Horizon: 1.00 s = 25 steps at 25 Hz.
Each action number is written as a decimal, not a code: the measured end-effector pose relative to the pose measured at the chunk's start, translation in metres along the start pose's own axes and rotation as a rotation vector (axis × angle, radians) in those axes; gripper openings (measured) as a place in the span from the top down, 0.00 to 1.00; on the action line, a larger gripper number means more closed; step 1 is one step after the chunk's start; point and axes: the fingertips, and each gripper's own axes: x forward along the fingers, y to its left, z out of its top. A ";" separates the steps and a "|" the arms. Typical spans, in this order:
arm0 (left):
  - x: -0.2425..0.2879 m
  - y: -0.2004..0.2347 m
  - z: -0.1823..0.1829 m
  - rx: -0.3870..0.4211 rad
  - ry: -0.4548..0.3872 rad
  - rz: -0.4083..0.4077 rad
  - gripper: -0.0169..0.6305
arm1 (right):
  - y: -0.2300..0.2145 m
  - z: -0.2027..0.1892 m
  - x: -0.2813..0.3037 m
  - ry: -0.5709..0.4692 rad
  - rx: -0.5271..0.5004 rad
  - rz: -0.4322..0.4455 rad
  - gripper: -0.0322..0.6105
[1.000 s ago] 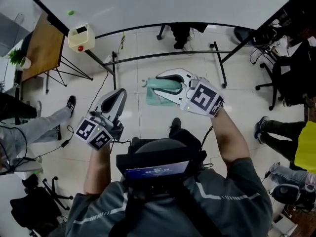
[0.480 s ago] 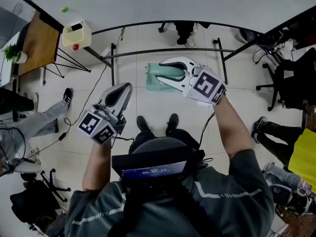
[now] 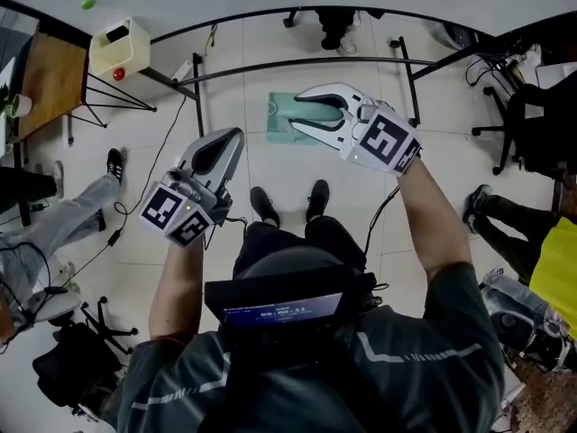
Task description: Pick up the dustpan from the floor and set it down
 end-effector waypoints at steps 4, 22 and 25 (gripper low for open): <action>0.015 0.037 -0.055 -0.050 0.044 0.002 0.94 | -0.005 -0.070 0.033 0.045 0.042 0.012 0.68; 0.079 0.164 -0.298 -0.187 0.180 0.023 0.94 | -0.022 -0.345 0.159 0.165 0.107 0.043 0.68; 0.078 0.172 -0.313 -0.196 0.185 0.035 0.94 | -0.020 -0.360 0.163 0.173 0.115 0.036 0.68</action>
